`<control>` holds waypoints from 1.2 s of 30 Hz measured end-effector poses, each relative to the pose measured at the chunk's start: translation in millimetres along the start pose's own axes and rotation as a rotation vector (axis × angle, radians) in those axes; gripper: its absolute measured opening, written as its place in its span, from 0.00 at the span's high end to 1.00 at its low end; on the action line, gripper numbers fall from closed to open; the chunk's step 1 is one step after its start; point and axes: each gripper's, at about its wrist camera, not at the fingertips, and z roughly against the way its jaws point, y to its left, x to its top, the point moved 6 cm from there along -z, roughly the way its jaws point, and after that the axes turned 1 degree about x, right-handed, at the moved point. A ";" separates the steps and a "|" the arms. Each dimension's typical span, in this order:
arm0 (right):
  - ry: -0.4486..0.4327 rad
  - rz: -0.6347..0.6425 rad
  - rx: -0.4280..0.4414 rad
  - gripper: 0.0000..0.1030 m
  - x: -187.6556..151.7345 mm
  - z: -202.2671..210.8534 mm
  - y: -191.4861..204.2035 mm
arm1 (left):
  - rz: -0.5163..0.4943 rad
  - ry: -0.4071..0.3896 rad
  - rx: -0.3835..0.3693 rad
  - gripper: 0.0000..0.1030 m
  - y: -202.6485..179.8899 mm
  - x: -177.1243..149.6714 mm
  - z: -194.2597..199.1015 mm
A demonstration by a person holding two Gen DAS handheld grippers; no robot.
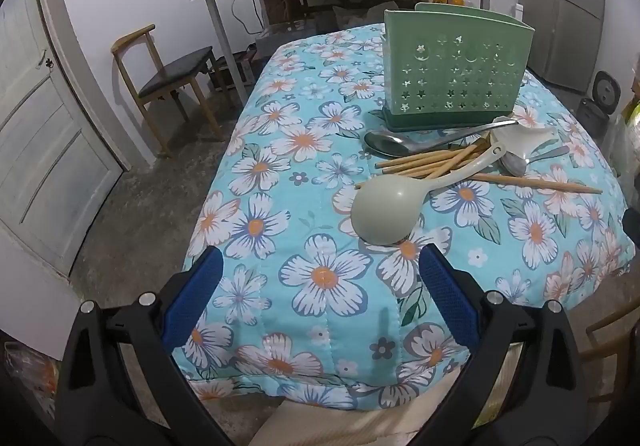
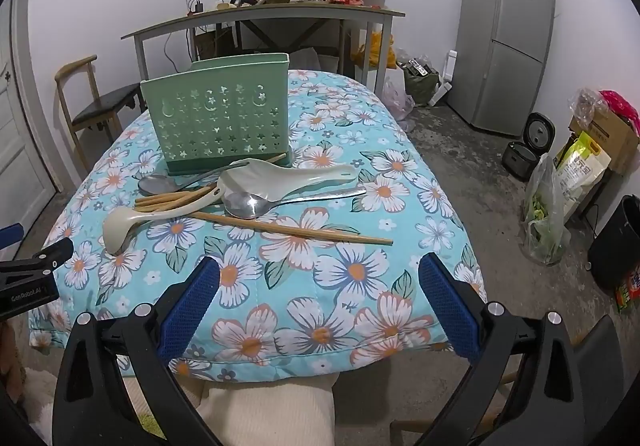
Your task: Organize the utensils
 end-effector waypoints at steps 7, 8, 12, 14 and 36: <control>0.001 0.001 -0.002 0.06 -0.1 -0.3 0.3 | 0.000 0.001 -0.001 0.08 0.8 1.8 0.5; 0.000 0.001 -0.001 0.06 0.0 -0.2 0.4 | 0.000 0.002 -0.002 0.08 0.9 1.9 0.4; 0.001 0.000 -0.001 0.06 -0.2 -0.4 0.4 | 0.001 0.003 -0.001 0.08 2.2 2.4 -0.1; 0.001 0.001 -0.001 0.06 -0.1 -0.2 0.5 | 0.001 0.003 -0.002 0.08 2.3 2.5 -0.2; -0.001 0.001 -0.001 0.06 -0.2 -0.2 0.3 | 0.001 0.004 -0.002 0.08 2.9 2.5 -0.6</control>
